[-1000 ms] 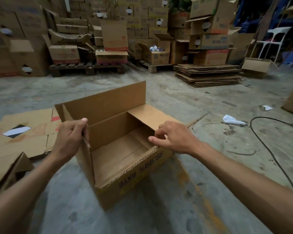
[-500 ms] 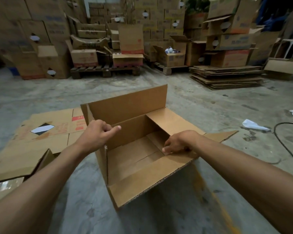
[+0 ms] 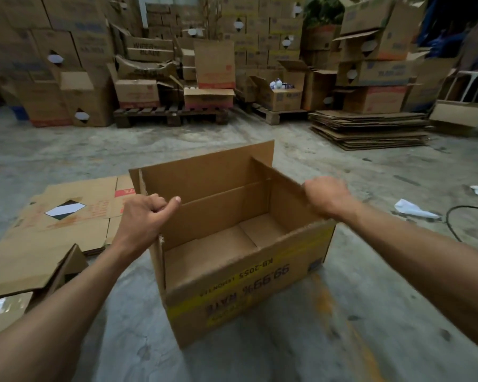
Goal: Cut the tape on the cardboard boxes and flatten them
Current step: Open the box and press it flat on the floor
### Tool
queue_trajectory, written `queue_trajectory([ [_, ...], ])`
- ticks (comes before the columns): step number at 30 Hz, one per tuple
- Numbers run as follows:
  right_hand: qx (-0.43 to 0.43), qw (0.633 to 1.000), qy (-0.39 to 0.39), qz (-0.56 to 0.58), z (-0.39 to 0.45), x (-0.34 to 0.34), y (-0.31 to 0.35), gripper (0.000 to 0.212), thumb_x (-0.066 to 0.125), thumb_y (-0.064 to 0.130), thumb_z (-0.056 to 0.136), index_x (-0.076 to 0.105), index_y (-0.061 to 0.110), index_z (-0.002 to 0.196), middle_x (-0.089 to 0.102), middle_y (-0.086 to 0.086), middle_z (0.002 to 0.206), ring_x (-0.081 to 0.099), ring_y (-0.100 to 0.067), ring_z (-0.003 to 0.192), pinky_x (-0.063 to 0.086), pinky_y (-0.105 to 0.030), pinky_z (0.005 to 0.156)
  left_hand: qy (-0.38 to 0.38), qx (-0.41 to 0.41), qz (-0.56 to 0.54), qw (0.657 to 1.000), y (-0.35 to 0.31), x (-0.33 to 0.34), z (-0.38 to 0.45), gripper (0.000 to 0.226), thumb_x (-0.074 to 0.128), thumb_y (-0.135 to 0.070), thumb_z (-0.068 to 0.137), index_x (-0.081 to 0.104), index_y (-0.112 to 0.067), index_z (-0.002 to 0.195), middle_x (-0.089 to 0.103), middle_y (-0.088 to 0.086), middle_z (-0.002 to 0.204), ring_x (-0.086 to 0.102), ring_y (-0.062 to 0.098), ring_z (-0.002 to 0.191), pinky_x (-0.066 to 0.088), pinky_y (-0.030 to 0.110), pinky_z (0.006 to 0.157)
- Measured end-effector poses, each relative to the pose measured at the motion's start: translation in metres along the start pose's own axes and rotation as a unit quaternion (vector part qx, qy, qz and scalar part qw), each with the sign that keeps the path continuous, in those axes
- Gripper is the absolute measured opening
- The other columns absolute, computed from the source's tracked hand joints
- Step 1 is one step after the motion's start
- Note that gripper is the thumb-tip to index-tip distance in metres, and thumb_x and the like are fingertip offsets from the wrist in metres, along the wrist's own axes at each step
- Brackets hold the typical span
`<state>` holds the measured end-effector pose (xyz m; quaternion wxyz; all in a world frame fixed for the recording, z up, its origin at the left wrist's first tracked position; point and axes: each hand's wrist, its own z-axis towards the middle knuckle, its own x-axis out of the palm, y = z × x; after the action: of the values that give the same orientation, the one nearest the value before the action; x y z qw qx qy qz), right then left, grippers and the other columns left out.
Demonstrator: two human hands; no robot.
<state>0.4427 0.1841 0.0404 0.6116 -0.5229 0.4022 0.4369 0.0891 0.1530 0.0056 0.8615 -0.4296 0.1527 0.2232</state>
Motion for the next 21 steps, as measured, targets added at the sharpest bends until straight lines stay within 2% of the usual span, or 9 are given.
queue_trajectory([
  [3, 0.082, 0.988, 0.004, 0.133, 0.003, -0.006, -0.048, 0.035, 0.055, 0.022, 0.091, 0.066, 0.041, 0.118, 0.067, 0.008, 0.121, 0.063, -0.019, 0.105, 0.054, -0.036, 0.085, -0.032, 0.021, 0.034, 0.999, -0.003, -0.006, -0.010, 0.051, 0.061, -0.019, 0.096, 0.057, -0.011, 0.046, 0.055, -0.001, 0.052, 0.049, 0.011, 0.051, 0.046, 0.026, 0.063],
  [6, 0.105, 0.934, 0.016, 0.342, -0.017, 0.016, -0.073, 0.047, 0.051, 0.013, 0.089, 0.063, 0.046, 0.119, 0.063, 0.006, 0.128, 0.062, -0.018, 0.104, 0.057, -0.041, 0.086, -0.097, -0.002, 0.052, 0.994, -0.004, -0.007, -0.022, 0.056, 0.049, -0.039, 0.099, 0.066, -0.011, 0.053, 0.069, 0.002, 0.086, 0.060, 0.008, 0.089, 0.045, 0.034, 0.078],
  [9, 0.133, 0.875, -0.067, 0.461, -0.037, 0.039, -0.081, 0.019, 0.057, 0.050, 0.086, 0.065, 0.052, 0.102, 0.068, 0.005, 0.114, 0.065, -0.020, 0.098, 0.055, -0.047, 0.087, -0.114, -0.042, 0.002, 0.993, -0.001, -0.007, -0.047, 0.055, 0.031, -0.048, 0.099, 0.067, -0.016, 0.072, 0.057, 0.001, 0.124, 0.048, 0.010, 0.121, 0.039, 0.030, 0.093],
  [11, 0.180, 0.835, -0.096, 0.511, -0.045, 0.050, -0.085, 0.027, 0.058, 0.066, 0.073, 0.068, 0.049, 0.091, 0.070, 0.003, 0.109, 0.066, -0.024, 0.096, 0.055, -0.048, 0.087, -0.095, -0.052, -0.012, 0.994, 0.007, -0.005, -0.068, 0.055, 0.024, -0.053, 0.099, 0.068, -0.022, 0.104, 0.041, 0.000, 0.144, 0.034, 0.005, 0.134, 0.032, 0.021, 0.102],
  [14, 0.181, 0.858, 0.031, 0.480, -0.063, 0.060, -0.089, 0.033, 0.069, 0.050, 0.081, 0.067, 0.039, 0.112, 0.067, 0.003, 0.111, 0.063, -0.024, 0.096, 0.054, -0.037, 0.075, -0.059, -0.065, -0.018, 0.996, 0.022, -0.003, -0.089, 0.056, 0.018, -0.062, 0.098, 0.047, -0.038, 0.140, 0.029, -0.005, 0.156, 0.022, 0.010, 0.147, 0.026, 0.047, 0.117],
  [15, 0.163, 0.863, 0.085, 0.470, -0.067, 0.065, -0.090, 0.027, 0.071, 0.043, 0.084, 0.069, 0.035, 0.109, 0.067, 0.003, 0.106, 0.062, -0.023, 0.090, 0.055, -0.034, 0.065, -0.056, -0.064, -0.016, 0.996, 0.024, -0.003, -0.091, 0.058, 0.018, -0.064, 0.098, 0.042, -0.039, 0.144, 0.028, -0.006, 0.157, 0.022, 0.013, 0.148, 0.027, 0.054, 0.116],
  [17, 0.150, 0.845, 0.097, 0.504, -0.072, 0.072, -0.093, 0.013, 0.071, 0.032, 0.087, 0.076, 0.026, 0.097, 0.068, 0.000, 0.101, 0.063, -0.020, 0.084, 0.056, -0.032, 0.054, -0.064, -0.058, -0.020, 0.996, 0.023, -0.003, -0.090, 0.056, 0.018, -0.064, 0.098, 0.042, -0.041, 0.144, 0.027, -0.006, 0.157, 0.024, 0.016, 0.147, 0.032, 0.057, 0.112],
  [19, 0.151, 0.794, 0.082, 0.584, -0.074, 0.077, -0.099, 0.013, 0.068, 0.024, 0.089, 0.077, 0.019, 0.098, 0.069, -0.003, 0.109, 0.064, -0.018, 0.088, 0.056, -0.030, 0.057, -0.079, -0.048, -0.035, 0.995, 0.016, -0.001, -0.086, 0.047, 0.017, -0.058, 0.101, 0.040, -0.048, 0.141, 0.029, -0.006, 0.157, 0.032, 0.019, 0.144, 0.040, 0.044, 0.107],
  [21, 0.179, 0.683, 0.102, 0.701, -0.075, 0.083, -0.106, 0.021, 0.064, 0.024, 0.090, 0.074, 0.014, 0.105, 0.068, -0.010, 0.119, 0.066, -0.023, 0.095, 0.057, -0.031, 0.064, -0.094, -0.068, -0.065, 0.991, 0.015, 0.002, -0.086, 0.047, 0.016, -0.055, 0.101, 0.035, -0.051, 0.143, 0.028, -0.008, 0.158, 0.040, 0.017, 0.136, 0.041, 0.031, 0.100],
])
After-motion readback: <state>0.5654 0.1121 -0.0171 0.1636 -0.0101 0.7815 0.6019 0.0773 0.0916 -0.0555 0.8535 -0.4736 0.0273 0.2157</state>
